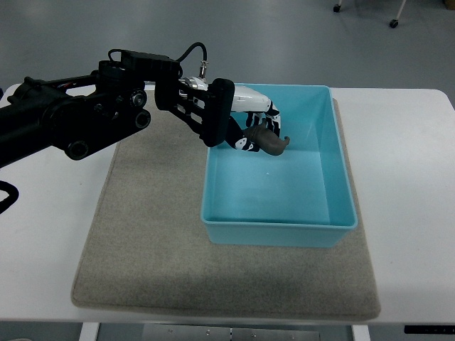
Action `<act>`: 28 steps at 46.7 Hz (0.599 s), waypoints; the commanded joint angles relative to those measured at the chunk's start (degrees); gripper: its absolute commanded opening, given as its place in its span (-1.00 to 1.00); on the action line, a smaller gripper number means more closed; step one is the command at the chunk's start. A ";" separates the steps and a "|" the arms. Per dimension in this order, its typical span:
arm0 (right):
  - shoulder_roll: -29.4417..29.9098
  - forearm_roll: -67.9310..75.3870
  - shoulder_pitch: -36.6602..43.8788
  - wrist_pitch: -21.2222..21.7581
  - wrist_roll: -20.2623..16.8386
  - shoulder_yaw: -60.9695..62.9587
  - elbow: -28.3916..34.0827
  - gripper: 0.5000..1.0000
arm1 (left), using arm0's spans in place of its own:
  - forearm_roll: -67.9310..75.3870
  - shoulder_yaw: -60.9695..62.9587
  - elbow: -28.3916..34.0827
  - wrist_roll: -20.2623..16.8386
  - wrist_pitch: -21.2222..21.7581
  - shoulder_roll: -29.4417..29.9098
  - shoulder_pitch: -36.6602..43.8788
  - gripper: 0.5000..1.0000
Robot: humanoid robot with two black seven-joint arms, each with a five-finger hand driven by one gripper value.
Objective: Place brown hippo in blue box with left hand
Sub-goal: 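Open the left hand to release the hippo into the box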
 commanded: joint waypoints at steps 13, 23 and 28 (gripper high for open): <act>0.00 0.00 0.00 -0.01 -0.06 0.00 0.00 0.74 | -1.31 -0.06 0.60 -0.09 3.41 -1.09 1.04 0.86; 0.00 0.00 0.00 -0.01 0.02 0.00 0.00 0.74 | -8.50 -0.15 0.25 -0.26 3.14 -0.65 0.51 0.99; 0.00 0.00 0.00 -0.01 -0.06 0.00 0.00 0.74 | -19.21 -0.67 0.78 -0.26 2.88 0.40 0.51 0.99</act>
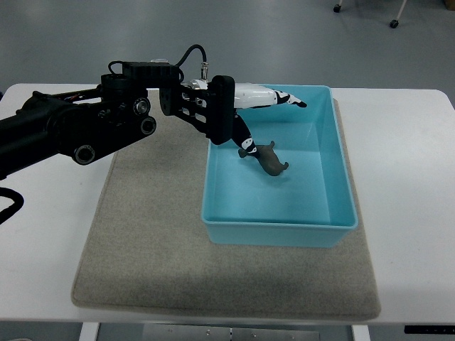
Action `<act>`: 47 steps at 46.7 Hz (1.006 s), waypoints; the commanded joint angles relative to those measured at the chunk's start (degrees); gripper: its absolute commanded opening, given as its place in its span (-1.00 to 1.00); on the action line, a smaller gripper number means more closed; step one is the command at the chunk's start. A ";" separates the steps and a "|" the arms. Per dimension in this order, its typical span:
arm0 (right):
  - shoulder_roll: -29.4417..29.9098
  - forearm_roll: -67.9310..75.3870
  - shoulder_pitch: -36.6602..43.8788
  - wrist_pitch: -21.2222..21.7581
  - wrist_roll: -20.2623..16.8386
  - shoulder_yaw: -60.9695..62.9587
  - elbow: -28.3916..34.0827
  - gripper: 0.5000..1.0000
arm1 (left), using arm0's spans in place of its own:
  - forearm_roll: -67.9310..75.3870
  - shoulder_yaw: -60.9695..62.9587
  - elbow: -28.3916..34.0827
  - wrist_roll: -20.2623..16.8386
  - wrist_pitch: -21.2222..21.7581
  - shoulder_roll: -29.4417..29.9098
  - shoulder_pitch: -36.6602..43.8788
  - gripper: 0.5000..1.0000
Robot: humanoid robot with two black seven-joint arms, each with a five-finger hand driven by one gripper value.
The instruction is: Place brown hippo in blue box with left hand
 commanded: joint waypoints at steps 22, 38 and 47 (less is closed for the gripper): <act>0.00 0.00 0.00 -0.01 0.02 0.00 0.00 0.74 | -58.19 0.01 8.90 0.18 -3.40 5.51 0.85 0.99; 0.00 0.00 0.00 -0.01 0.02 0.00 0.00 0.74 | -76.57 -0.07 19.89 2.03 -21.71 7.09 4.81 0.99; 0.00 0.00 0.00 -0.01 0.02 0.00 0.00 0.74 | -82.55 -0.95 21.03 5.89 -21.71 7.27 7.27 0.99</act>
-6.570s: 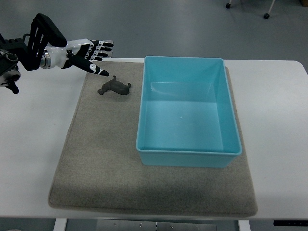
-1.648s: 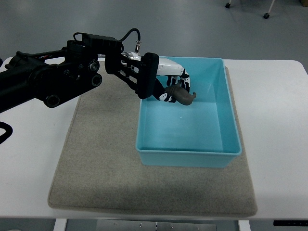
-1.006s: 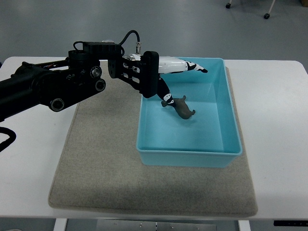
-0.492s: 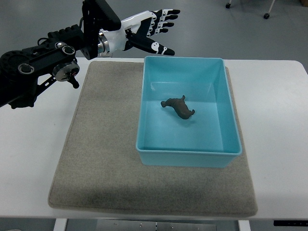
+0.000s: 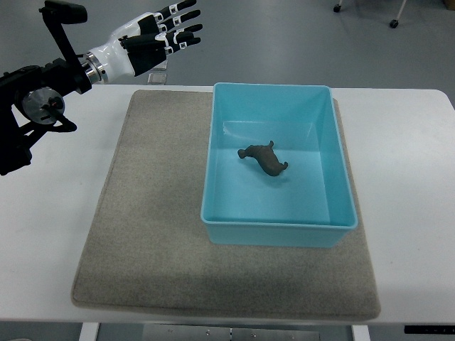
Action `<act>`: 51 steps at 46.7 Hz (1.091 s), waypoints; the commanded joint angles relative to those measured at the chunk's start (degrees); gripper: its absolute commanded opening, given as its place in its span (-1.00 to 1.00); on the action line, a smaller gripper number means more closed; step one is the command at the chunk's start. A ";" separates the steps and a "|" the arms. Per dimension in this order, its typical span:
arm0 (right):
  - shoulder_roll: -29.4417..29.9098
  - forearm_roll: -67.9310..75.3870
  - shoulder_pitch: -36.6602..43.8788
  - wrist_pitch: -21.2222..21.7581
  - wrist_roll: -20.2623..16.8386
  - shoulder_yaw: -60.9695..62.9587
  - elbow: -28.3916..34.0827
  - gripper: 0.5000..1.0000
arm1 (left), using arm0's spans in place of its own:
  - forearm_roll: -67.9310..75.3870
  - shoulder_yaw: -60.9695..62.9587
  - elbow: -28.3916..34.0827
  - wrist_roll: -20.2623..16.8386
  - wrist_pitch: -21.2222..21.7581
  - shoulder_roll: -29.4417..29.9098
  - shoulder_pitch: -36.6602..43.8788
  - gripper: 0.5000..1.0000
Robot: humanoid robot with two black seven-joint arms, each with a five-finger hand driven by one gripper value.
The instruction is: Place brown hippo in blue box with left hand
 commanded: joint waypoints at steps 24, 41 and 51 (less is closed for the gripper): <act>0.00 0.00 0.00 0.00 0.04 0.00 0.00 0.74 | -5.14 -20.84 2.30 15.94 0.02 -1.18 11.04 0.99; 0.00 0.00 0.00 0.00 0.04 0.00 0.00 0.74 | -5.05 -32.10 2.39 20.43 0.02 -2.77 15.61 0.99; 0.00 0.00 0.00 0.00 0.04 0.00 0.00 0.74 | -6.72 -34.73 2.83 20.34 0.02 -1.27 18.25 0.99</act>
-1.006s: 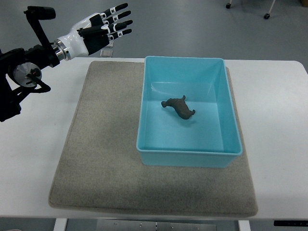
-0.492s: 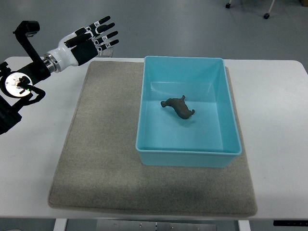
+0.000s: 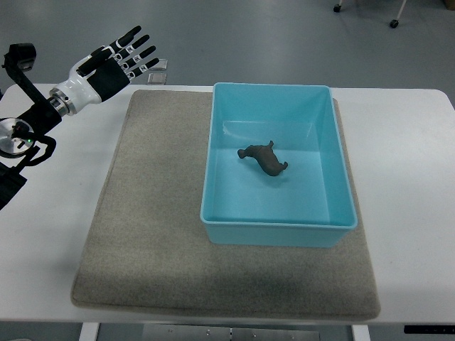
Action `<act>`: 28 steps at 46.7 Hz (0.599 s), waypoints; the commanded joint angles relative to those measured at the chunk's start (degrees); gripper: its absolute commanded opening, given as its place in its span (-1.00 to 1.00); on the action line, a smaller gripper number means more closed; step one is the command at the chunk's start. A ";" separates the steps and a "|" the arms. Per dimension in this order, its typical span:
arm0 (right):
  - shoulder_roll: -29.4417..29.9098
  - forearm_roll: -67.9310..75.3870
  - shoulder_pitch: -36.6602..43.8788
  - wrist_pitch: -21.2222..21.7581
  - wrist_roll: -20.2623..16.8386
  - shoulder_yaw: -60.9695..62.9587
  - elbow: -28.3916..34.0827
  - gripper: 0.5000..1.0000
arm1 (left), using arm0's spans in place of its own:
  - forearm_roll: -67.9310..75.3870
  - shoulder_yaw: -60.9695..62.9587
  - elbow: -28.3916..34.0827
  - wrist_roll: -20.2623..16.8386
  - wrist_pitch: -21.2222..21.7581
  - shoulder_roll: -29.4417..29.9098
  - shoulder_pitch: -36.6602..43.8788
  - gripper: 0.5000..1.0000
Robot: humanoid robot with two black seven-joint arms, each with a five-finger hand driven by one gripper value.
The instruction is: Place brown hippo in blue box with left hand
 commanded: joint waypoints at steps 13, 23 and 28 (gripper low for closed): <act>0.00 0.00 0.01 0.00 -0.07 0.00 0.00 0.74 | -0.94 -1.71 0.01 0.00 -0.01 0.22 3.10 0.99; 0.00 0.00 0.01 0.00 0.02 0.00 0.00 0.74 | -0.67 -1.71 0.19 -0.09 -0.01 0.31 3.10 0.99; 0.00 0.00 0.01 0.00 0.02 0.00 0.00 0.74 | -0.50 -1.71 0.19 -0.35 -0.01 0.31 3.19 0.99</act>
